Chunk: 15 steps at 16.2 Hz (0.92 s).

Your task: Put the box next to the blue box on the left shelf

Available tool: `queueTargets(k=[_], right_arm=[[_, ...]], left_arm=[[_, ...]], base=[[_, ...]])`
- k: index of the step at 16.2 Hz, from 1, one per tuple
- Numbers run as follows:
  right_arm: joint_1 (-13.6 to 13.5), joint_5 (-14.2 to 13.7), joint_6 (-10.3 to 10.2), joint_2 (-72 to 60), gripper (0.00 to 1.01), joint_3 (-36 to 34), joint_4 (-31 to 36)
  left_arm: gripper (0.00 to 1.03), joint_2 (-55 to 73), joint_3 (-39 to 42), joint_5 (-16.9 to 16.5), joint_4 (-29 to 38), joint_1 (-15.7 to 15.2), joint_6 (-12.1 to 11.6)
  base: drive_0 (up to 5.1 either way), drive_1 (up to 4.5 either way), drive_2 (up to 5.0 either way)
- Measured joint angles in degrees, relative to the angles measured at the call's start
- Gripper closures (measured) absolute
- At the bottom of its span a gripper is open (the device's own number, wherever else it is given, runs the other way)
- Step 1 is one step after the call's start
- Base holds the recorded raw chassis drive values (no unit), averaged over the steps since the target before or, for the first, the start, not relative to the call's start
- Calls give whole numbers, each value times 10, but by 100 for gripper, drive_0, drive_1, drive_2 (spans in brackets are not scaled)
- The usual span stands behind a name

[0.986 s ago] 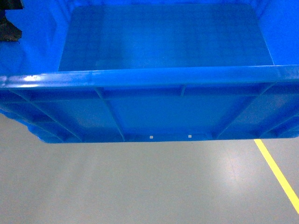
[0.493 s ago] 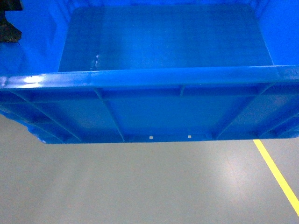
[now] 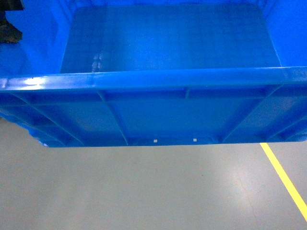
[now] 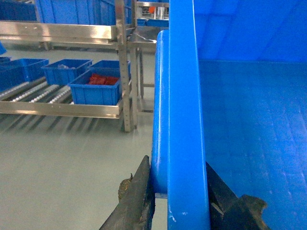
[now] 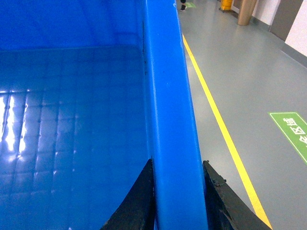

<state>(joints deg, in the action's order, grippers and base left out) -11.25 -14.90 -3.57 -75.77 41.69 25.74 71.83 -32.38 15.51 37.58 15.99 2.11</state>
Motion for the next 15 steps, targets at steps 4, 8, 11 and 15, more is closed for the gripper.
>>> queueTargets(k=[4, 8, 11, 15], right_arm=[[0, 0, 0, 0, 81, 0, 0], [0, 0, 0, 0, 81, 0, 0], [0, 0, 0, 0, 81, 0, -2], [0, 0, 0, 0, 81, 0, -2]], left_arm=[[85, 0, 0, 0, 1, 0, 0], [85, 0, 0, 0, -1, 0, 0], [85, 0, 0, 0, -1, 0, 0], [85, 0, 0, 0, -2, 0, 0]], base=[[-4, 419, -427], [3, 426, -420], [3, 426, -420], [9, 432, -413]])
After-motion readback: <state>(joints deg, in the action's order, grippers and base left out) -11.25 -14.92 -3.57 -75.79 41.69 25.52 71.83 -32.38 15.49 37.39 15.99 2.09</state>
